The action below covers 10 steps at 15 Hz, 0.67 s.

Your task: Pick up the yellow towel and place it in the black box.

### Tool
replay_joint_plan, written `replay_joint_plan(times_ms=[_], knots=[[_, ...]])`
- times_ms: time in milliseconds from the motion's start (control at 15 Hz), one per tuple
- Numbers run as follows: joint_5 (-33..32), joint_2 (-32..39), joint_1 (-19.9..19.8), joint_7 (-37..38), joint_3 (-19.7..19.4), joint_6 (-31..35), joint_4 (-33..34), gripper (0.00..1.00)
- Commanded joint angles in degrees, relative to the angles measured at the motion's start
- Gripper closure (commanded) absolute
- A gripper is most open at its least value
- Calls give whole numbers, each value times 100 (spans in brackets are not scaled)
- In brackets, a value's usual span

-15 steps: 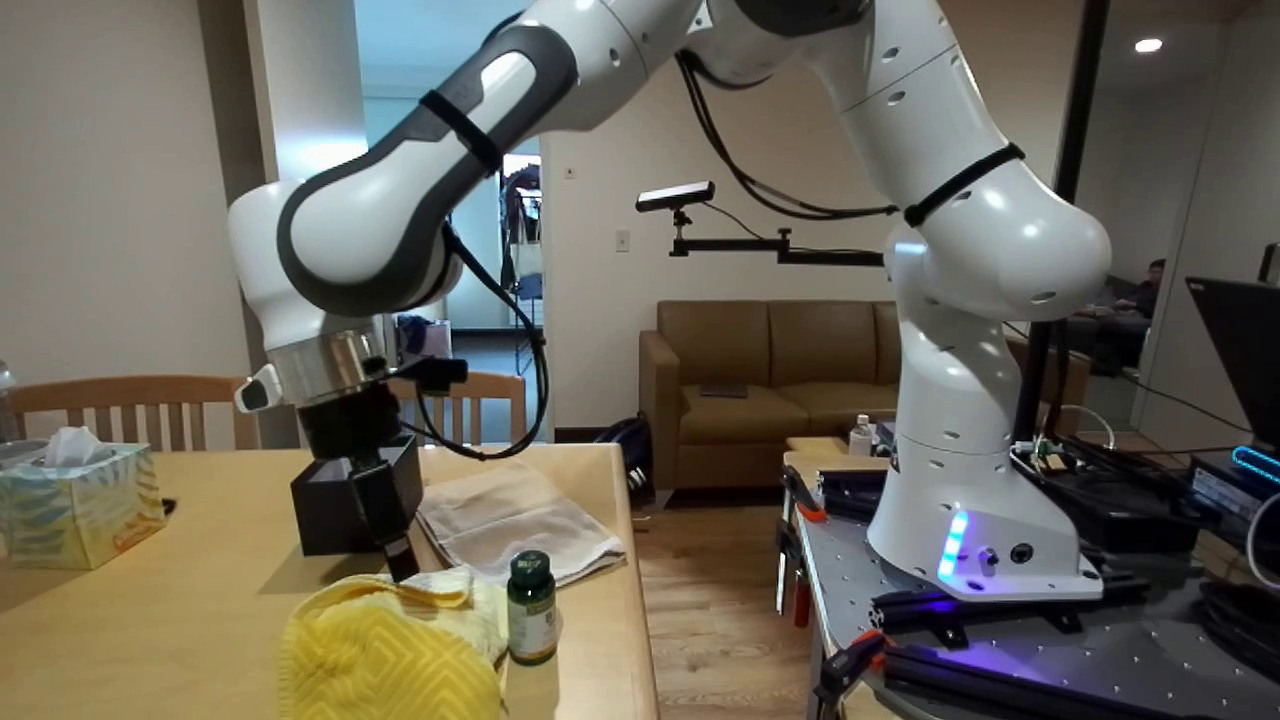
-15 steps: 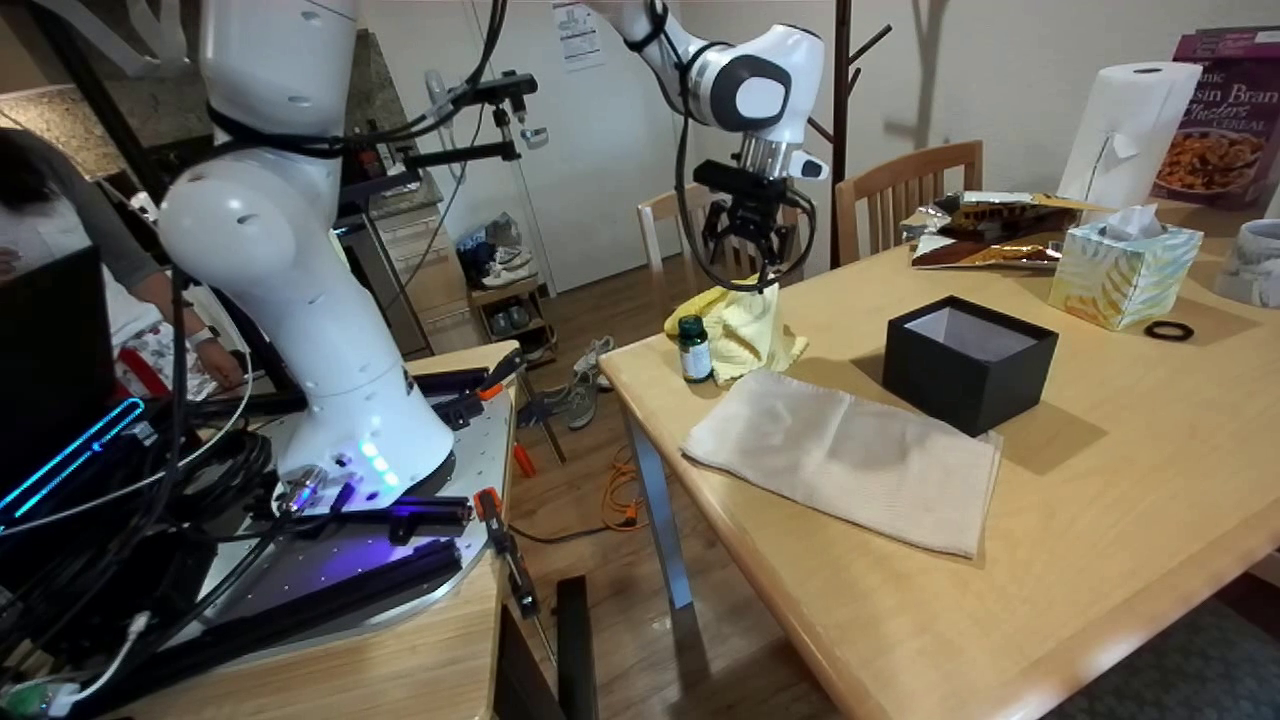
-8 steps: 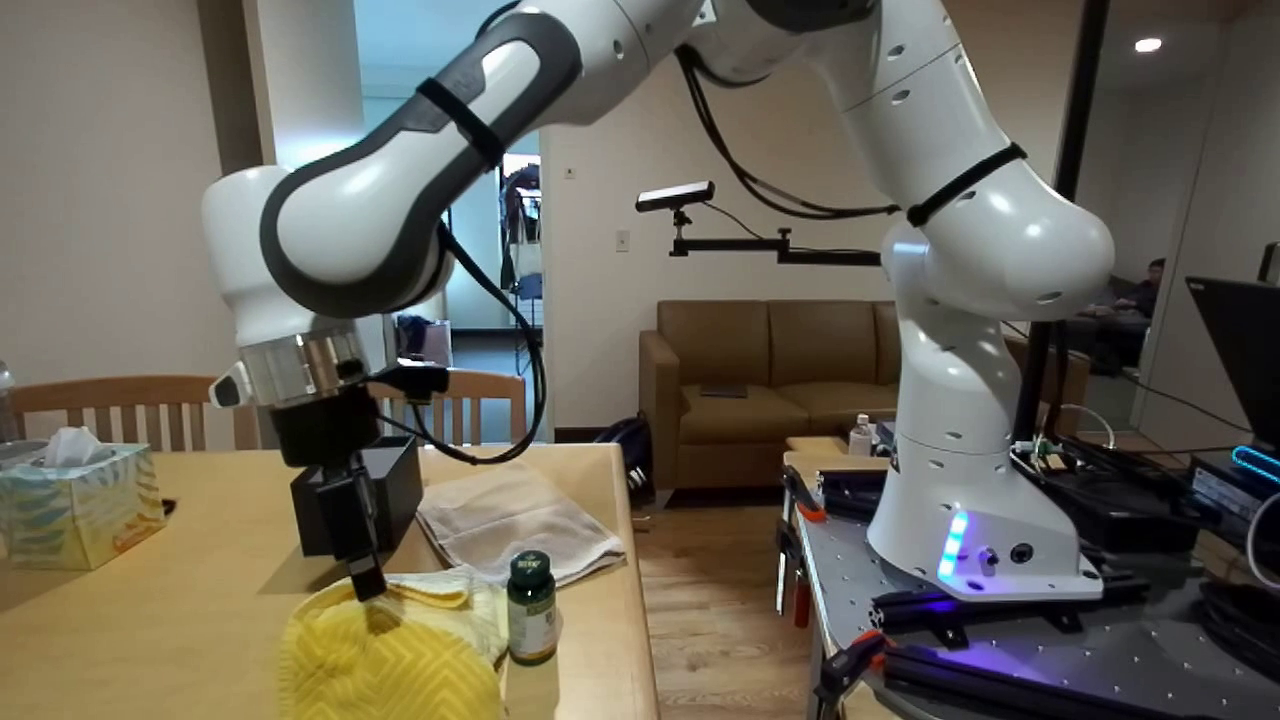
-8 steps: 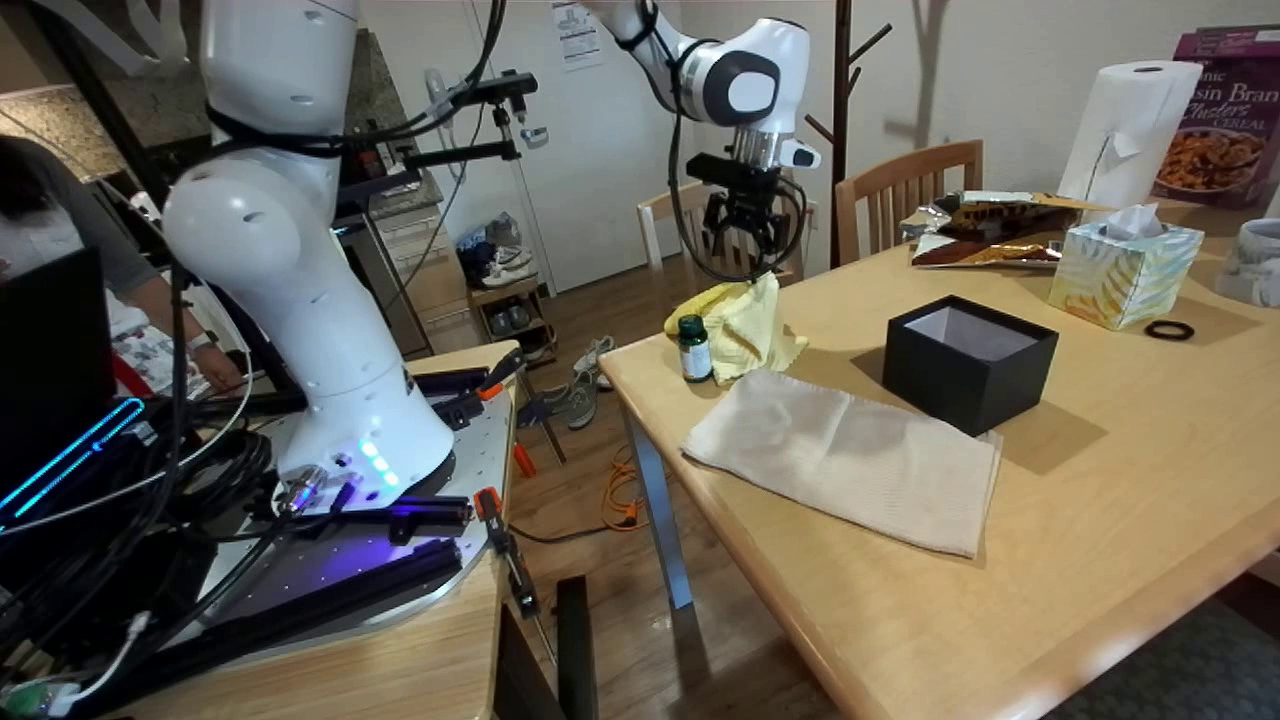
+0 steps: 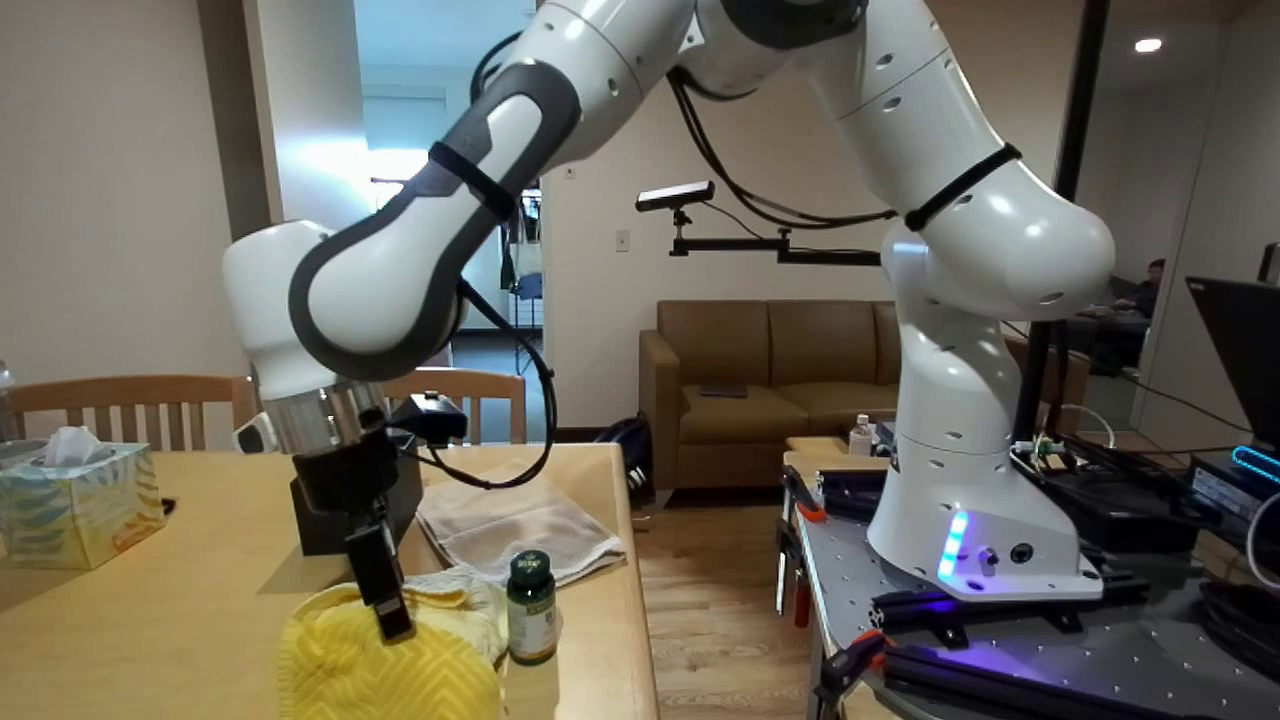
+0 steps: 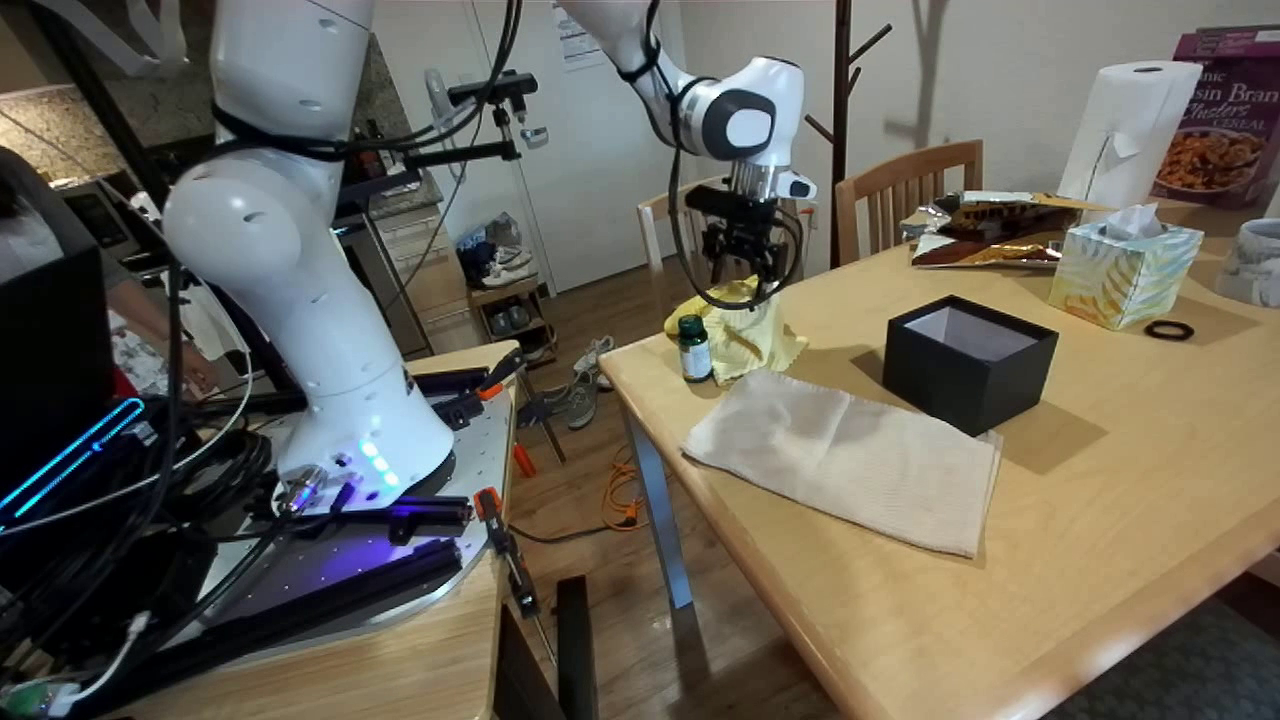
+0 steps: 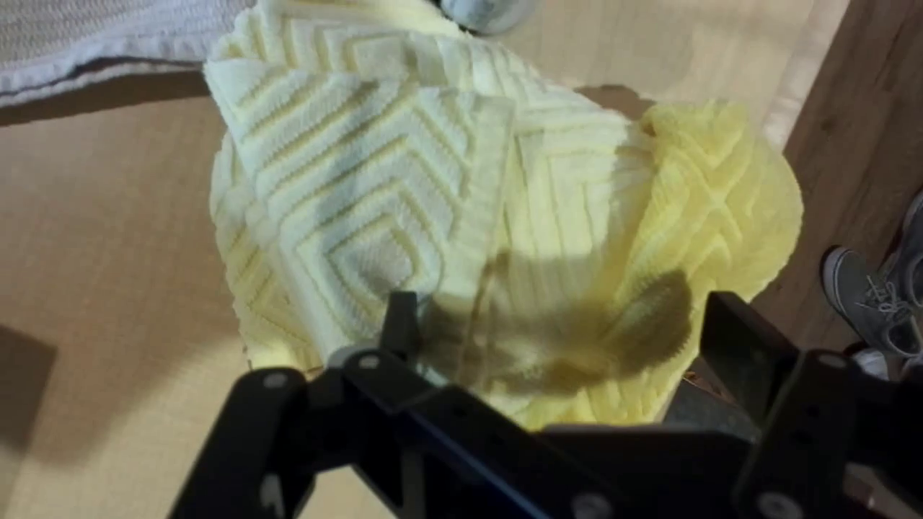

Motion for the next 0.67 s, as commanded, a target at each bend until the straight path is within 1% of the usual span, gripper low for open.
replay_joint_plan(times_ms=[0,200,267,333,533,600], knots=[[-453,154,113,411,-95,595,-190,0],[-669,452,263,702,-126,1321,-168,0],[-684,577,319,817,-124,1605,-142,25],[-657,665,340,848,-80,1756,-110,26],[-583,865,438,994,-33,2254,-116,47],[-547,879,444,1030,-9,2351,-135,53]])
